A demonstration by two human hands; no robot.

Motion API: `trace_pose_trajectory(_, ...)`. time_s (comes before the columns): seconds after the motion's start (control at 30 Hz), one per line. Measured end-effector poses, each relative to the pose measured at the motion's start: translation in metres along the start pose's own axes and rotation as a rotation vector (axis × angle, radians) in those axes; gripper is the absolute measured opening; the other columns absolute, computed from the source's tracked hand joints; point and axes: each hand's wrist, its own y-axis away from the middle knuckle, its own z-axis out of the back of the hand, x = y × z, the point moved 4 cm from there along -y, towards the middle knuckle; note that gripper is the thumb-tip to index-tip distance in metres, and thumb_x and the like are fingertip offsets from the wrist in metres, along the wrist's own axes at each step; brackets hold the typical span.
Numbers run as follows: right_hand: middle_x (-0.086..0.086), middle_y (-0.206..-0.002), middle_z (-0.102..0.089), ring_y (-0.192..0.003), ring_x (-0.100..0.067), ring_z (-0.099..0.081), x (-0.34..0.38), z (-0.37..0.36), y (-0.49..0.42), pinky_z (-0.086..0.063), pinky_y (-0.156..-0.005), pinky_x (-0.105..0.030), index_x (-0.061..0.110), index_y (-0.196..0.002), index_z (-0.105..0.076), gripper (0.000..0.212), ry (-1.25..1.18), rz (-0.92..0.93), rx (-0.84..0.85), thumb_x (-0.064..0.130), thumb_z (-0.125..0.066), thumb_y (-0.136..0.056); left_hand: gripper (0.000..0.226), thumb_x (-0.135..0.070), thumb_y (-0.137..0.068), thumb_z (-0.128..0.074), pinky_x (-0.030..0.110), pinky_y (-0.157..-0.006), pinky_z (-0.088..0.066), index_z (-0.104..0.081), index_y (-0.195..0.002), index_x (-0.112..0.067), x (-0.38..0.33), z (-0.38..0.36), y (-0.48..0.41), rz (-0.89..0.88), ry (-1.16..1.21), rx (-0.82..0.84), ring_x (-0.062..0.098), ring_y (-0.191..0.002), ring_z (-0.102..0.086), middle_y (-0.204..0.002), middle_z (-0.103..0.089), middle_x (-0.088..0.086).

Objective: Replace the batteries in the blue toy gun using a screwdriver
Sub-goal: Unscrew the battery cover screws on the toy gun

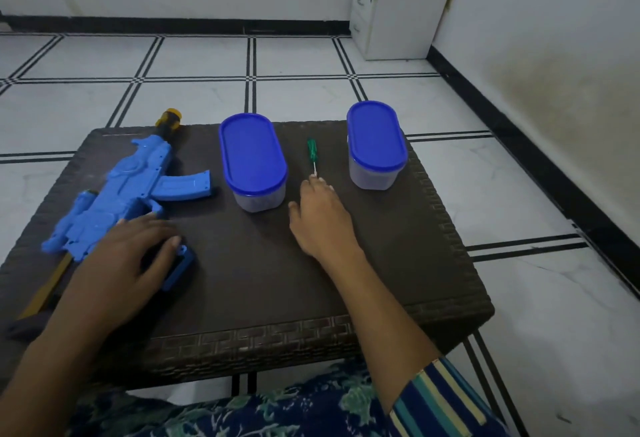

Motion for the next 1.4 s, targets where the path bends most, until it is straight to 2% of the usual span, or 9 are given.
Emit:
trace_pose_trajectory(0.13, -0.018, -0.155, -0.031, -0.145, -0.028, -0.027, 0.01, -0.001, 0.015, -0.018, -0.122, -0.036, -0.002, -0.145, -0.034, 0.052, 0.032, -0.023, 0.019, 0.024, -0.043, -0.101, 0.052, -0.042, -0.092, -0.029, 0.055, -0.096, -0.04, -0.069, -0.089, -0.01, -0.001, -0.008, -0.01, -0.004, -0.089, 0.017, 0.032, -0.119, -0.053, -0.099, -0.07, 0.006)
trace_pose_trajectory(0.33, -0.024, -0.15, -0.037, -0.142, -0.031, -0.031, 0.048, -0.007, 0.067, -0.021, -0.119, -0.038, -0.008, -0.137, -0.042, 0.051, 0.029, -0.028, 0.139, 0.027, -0.046, -0.099, 0.048, -0.038, -0.09, -0.031, 0.052, -0.101, -0.033, -0.069, -0.086, -0.009, -0.003, -0.009, -0.01, 0.023, -0.099, -0.039, 0.031, -0.122, -0.051, -0.101, -0.071, 0.007)
trace_pose_trajectory(0.43, -0.017, -0.124, -0.057, -0.118, -0.029, -0.052, 0.069, -0.005, 0.085, -0.042, -0.09, -0.037, -0.001, -0.112, -0.058, 0.035, 0.018, 0.014, 0.125, 0.029, -0.046, -0.099, 0.046, -0.036, -0.09, -0.032, 0.051, -0.102, -0.032, -0.068, -0.085, -0.009, 0.0, -0.01, -0.011, 0.028, -0.107, -0.039, 0.031, -0.123, -0.05, -0.1, -0.071, 0.008)
trace_pose_trajectory(0.57, -0.005, -0.09, -0.056, -0.084, -0.022, -0.056, 0.08, 0.007, 0.086, -0.031, -0.062, -0.029, 0.014, -0.086, -0.053, 0.021, 0.034, 0.023, -0.061, 0.031, -0.047, -0.097, 0.037, -0.029, -0.098, -0.039, 0.047, -0.108, -0.025, -0.067, -0.088, -0.007, 0.005, -0.013, -0.009, 0.064, -0.091, -0.011, 0.027, -0.129, -0.045, -0.103, -0.07, 0.009)
trace_pose_trajectory(0.7, -0.002, -0.095, -0.05, -0.086, -0.019, -0.048, 0.061, 0.017, 0.067, -0.034, -0.066, -0.031, 0.015, -0.104, -0.053, 0.018, 0.023, -0.106, -0.18, 0.031, -0.047, -0.098, 0.044, -0.038, -0.096, -0.034, 0.045, -0.111, -0.021, -0.065, -0.085, -0.01, 0.008, -0.013, -0.005, 0.038, -0.047, 0.026, 0.024, -0.133, -0.041, -0.102, -0.069, 0.007)
trace_pose_trajectory(0.87, -0.013, -0.121, -0.054, -0.112, -0.03, -0.053, 0.039, 0.006, 0.045, -0.037, -0.074, -0.035, 0.015, -0.132, -0.042, 0.043, 0.069, -0.231, -0.063, 0.044, -0.043, -0.101, 0.05, -0.046, -0.091, -0.031, 0.042, -0.112, -0.021, -0.066, -0.101, -0.012, 0.009, -0.003, 0.005, -0.003, -0.001, 0.035, 0.021, -0.134, -0.04, -0.114, -0.066, 0.004)
trace_pose_trajectory(1.03, -0.012, -0.113, -0.056, -0.106, -0.029, -0.056, 0.048, -0.001, 0.038, -0.042, -0.072, -0.035, 0.013, -0.117, -0.049, 0.032, 0.083, -0.205, -0.064, 0.04, -0.048, -0.099, 0.04, -0.042, -0.095, -0.042, 0.042, -0.114, -0.025, -0.065, -0.115, -0.017, 0.012, 0.004, 0.009, -0.032, 0.017, 0.037, 0.015, -0.135, -0.038, -0.129, -0.059, 0.0)
trace_pose_trajectory(1.23, -0.01, -0.098, -0.064, -0.091, -0.028, -0.065, 0.061, -0.01, 0.043, -0.053, -0.075, -0.037, 0.009, -0.101, -0.057, 0.019, -0.072, -0.191, -0.029, 0.028, -0.057, -0.095, 0.05, -0.05, -0.089, -0.04, 0.037, -0.114, -0.021, -0.061, -0.123, -0.021, 0.012, 0.011, 0.017, -0.038, 0.04, 0.056, 0.014, -0.139, -0.032, -0.139, -0.052, -0.003)
trace_pose_trajectory(1.4, -0.009, -0.085, -0.067, -0.049, -0.018, -0.067, 0.075, -0.012, 0.054, -0.06, -0.058, -0.03, 0.013, -0.096, -0.052, 0.014, -0.503, -0.346, 0.131, 0.018, -0.062, -0.087, 0.045, -0.044, -0.093, -0.051, 0.032, -0.114, -0.019, -0.054, -0.133, -0.023, 0.013, 0.02, 0.026, -0.03, 0.02, 0.051, 0.01, -0.141, -0.026, -0.146, -0.043, -0.006)
